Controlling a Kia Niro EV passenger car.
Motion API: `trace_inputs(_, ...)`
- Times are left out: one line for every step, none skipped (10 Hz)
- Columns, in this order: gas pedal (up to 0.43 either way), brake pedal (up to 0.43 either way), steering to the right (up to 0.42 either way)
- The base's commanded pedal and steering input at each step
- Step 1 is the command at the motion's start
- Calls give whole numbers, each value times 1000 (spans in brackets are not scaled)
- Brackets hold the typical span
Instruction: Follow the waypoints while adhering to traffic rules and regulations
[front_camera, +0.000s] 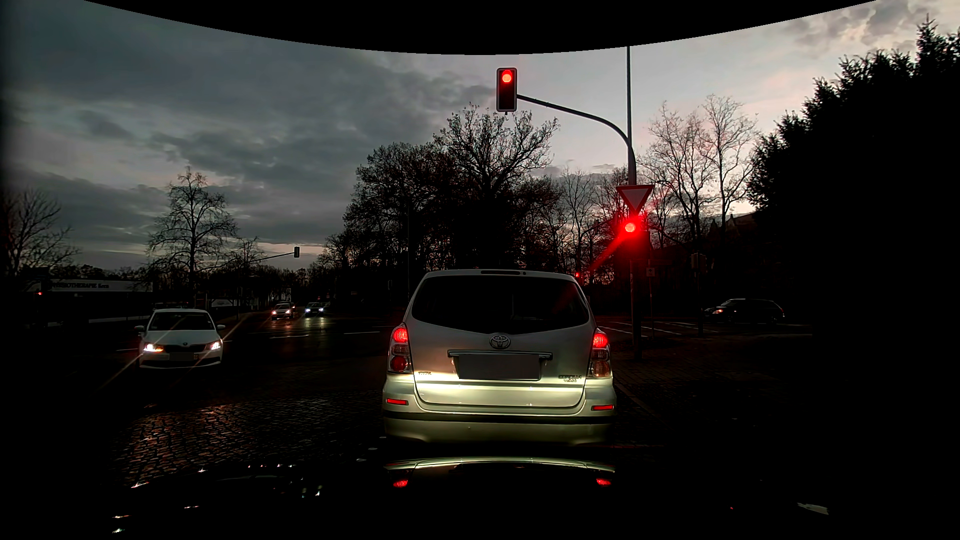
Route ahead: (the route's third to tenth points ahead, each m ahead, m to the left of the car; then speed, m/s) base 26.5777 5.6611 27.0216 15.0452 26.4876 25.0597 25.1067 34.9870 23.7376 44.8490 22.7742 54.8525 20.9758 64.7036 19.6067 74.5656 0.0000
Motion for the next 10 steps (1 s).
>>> trace_inputs(0, 341, -1)
trace_inputs(0, 341, 0)
trace_inputs(0, 341, -1)
trace_inputs(0, 341, -1)
trace_inputs(0, 341, -1)
trace_inputs(0, 341, 0)
trace_inputs(0, 341, 0)
trace_inputs(0, 341, -1)
trace_inputs(0, 341, -1)
trace_inputs(0, 341, -1)
